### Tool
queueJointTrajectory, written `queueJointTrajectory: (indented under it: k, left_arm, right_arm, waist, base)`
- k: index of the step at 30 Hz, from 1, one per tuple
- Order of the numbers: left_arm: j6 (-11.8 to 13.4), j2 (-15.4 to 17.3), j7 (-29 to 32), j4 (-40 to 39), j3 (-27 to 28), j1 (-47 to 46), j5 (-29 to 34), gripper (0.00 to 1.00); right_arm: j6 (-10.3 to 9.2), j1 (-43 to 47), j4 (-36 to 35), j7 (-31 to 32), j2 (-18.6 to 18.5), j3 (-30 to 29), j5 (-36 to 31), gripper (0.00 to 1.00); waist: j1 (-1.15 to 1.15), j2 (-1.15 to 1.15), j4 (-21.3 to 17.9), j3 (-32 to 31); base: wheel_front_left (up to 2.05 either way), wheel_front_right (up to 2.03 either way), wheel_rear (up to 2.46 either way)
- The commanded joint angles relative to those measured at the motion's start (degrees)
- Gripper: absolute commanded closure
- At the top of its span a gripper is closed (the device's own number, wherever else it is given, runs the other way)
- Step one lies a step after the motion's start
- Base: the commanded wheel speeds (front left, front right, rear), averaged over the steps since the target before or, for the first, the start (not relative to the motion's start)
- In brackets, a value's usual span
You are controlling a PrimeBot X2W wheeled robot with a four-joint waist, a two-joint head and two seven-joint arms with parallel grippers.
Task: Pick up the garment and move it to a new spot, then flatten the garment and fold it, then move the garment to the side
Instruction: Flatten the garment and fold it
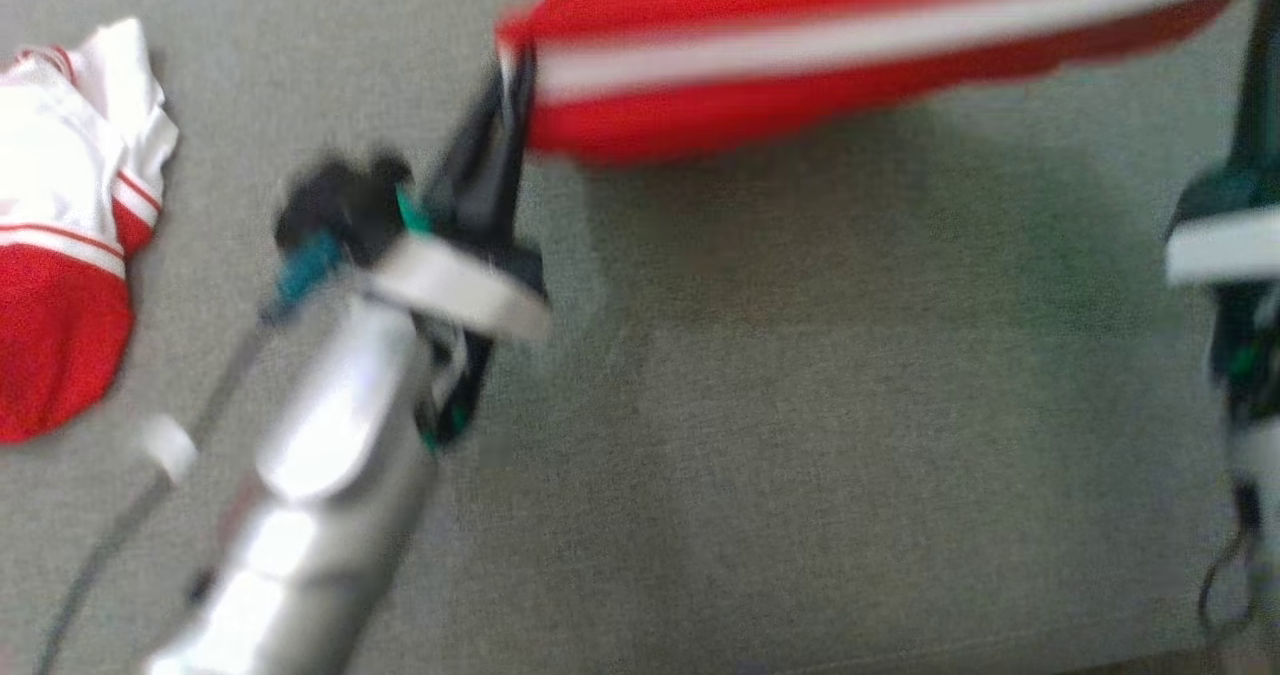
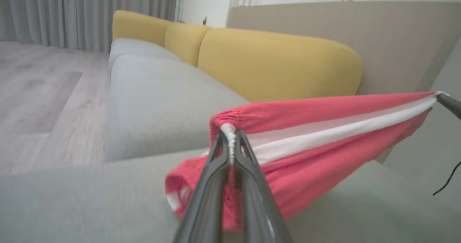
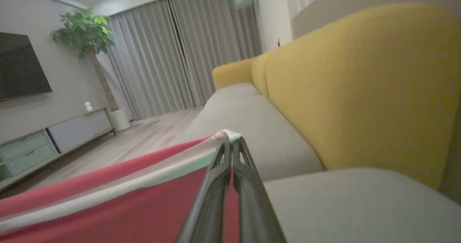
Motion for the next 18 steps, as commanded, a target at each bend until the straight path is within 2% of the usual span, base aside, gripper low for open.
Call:
queueJointTrajectory:
  k: [1, 7, 8, 14, 18]
  left_arm:
    - [1.39, 0.51, -0.25, -1.94, 2.99, 3.66, 1.42, 1.00]
    - [1.77, -0.92, -0.25, -5.50, 1.93, 19.62, 5.57, 1.00]
    - [1.77, -0.92, -0.25, -5.50, 1.93, 19.62, 5.57, 1.00]
    - [2.72, -1.51, -0.26, -9.47, 0.62, 31.30, 6.30, 1.00]
    - [3.76, -1.22, -0.03, -13.34, -0.37, 34.52, 6.57, 1.00]
  right_arm:
    - [0.37, 4.48, -2.69, 0.54, -0.31, -0.69, 0.71, 1.00]
    - [0.37, 21.23, -8.24, 3.12, 0.21, -3.01, 0.89, 1.00]
    - [0.37, 21.23, -8.24, 3.12, 0.21, -3.01, 0.89, 1.00]
    - [0.37, 35.02, -18.63, 8.29, 2.87, -9.25, -0.52, 1.00]
    - [0.37, 39.26, -25.71, 12.60, 4.80, -13.29, -2.35, 1.00]
  waist:
    - [0.01, 0.00, -0.66, -2.72]
    - [0.01, 0.00, -1.85, -6.87]
    - [0.01, 0.00, -1.85, -6.87]
    - [0.01, 0.00, -2.02, -9.54]
    - [0.01, 0.00, -1.52, -9.49]
  base:
    - [0.00, 0.00, 0.00]
    - [0.00, 0.00, 0.00]
    - [0.00, 0.00, 0.00]
    - [0.00, 0.00, 0.00]
    - [0.00, 0.00, 0.00]
